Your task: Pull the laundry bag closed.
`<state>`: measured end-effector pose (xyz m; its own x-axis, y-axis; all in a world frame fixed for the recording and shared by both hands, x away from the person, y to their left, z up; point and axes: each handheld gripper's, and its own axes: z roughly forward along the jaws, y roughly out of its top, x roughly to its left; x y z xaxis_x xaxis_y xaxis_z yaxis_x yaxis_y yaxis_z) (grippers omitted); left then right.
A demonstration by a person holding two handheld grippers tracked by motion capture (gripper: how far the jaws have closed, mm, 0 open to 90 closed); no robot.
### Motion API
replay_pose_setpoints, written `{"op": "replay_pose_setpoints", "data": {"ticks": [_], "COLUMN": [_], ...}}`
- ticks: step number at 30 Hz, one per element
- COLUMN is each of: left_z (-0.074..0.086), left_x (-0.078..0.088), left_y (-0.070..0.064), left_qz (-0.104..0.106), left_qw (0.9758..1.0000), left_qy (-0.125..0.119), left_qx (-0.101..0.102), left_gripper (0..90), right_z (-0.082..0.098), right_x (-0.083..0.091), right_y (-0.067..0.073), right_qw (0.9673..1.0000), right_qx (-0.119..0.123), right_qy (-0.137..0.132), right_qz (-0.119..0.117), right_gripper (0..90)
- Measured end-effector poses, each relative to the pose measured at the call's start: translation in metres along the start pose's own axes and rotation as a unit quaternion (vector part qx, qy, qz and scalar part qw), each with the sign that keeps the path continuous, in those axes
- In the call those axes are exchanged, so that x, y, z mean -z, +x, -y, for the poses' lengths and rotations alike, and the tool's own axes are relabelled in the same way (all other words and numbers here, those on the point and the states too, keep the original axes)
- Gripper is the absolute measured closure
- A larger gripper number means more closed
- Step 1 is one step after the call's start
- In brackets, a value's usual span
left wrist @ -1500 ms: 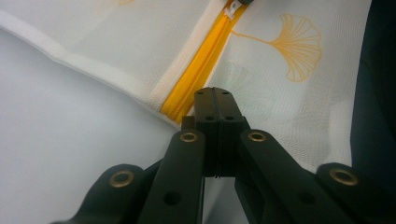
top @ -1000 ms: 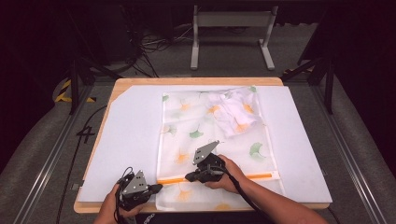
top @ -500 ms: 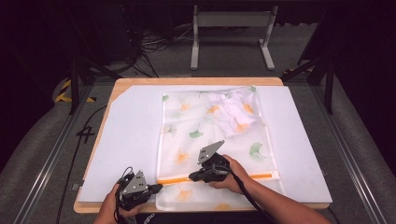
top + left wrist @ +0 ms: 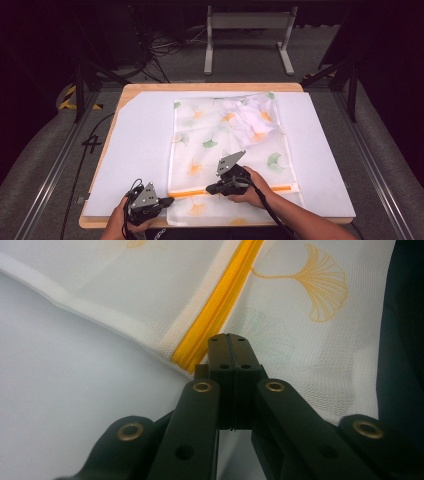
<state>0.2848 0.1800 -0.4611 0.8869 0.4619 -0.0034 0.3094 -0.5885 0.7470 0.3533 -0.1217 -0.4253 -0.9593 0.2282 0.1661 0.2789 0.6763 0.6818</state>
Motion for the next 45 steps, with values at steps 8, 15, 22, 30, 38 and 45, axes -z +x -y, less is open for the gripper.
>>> {"op": "replay_pose_setpoints", "data": {"ticks": [8, 15, 22, 30, 38, 45], "left_z": [0.000, 0.000, 0.000, 0.000, 0.000, 0.000], "left_x": [0.000, 0.000, 0.000, 0.000, 0.000, 0.000], "left_y": [0.000, 0.000, 0.000, 0.000, 0.000, 0.000], "left_qz": [0.001, 0.001, 0.000, 0.002, 0.001, 0.001], "left_qw": [1.0000, 1.0000, 1.0000, 1.0000, 1.0000, 1.0000], "left_qy": [-0.001, 0.000, 0.000, -0.001, -0.001, 0.000], "left_qx": [0.002, 0.001, -0.001, 0.002, 0.001, -0.001], "left_gripper": [90.0, 90.0, 90.0, 90.0, 90.0, 90.0], "right_z": [0.006, 0.011, 0.017, 0.023, 0.029, 0.031], "right_x": [0.007, 0.013, 0.020, 0.029, 0.034, 0.037], "right_y": [-0.003, -0.004, -0.005, -0.008, -0.008, -0.008], "right_qw": [0.9999, 0.9999, 0.9998, 0.9996, 0.9994, 0.9994], "right_qx": [-0.008, -0.010, -0.012, -0.016, -0.019, -0.018], "right_qy": [0.001, 0.000, 0.000, -0.001, -0.004, -0.003], "right_qz": [0.006, 0.010, 0.016, 0.023, 0.027, 0.030], "right_gripper": [90.0, 90.0, 90.0, 90.0, 90.0, 90.0]}}
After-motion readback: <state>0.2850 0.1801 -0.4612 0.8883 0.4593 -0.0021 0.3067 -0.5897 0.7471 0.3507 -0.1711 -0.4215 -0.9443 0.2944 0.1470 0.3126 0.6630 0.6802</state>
